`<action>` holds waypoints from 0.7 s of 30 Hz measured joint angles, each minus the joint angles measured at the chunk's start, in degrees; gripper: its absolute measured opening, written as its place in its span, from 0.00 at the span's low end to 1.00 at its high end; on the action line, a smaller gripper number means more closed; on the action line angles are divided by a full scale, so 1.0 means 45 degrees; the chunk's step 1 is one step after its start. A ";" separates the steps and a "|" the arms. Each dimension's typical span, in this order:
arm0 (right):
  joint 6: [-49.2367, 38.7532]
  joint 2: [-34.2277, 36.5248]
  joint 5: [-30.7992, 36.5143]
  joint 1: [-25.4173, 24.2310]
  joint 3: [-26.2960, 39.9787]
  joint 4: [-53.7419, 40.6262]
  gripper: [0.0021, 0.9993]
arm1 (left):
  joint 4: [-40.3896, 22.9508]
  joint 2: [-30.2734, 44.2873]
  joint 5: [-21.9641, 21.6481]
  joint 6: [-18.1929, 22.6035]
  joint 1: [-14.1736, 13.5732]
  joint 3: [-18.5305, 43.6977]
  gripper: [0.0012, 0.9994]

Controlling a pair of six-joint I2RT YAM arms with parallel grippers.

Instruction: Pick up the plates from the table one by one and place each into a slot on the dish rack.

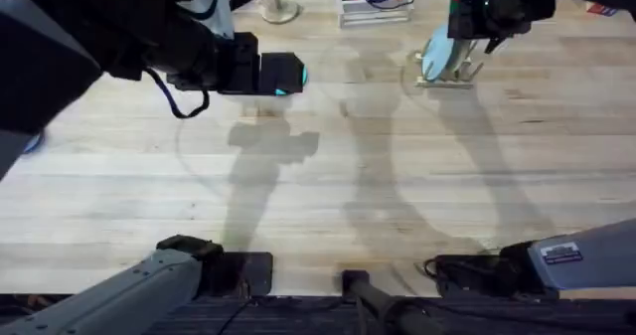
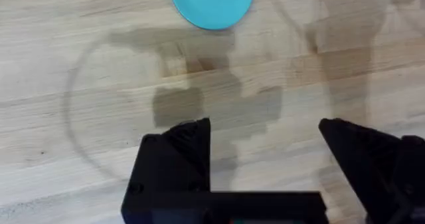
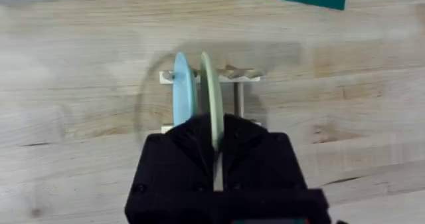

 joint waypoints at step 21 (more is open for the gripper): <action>0.0034 0.0010 0.0000 -0.0015 0.0005 0.0049 0.14 | 0.0000 0.0000 0.0004 0.0000 0.0000 0.0000 0.99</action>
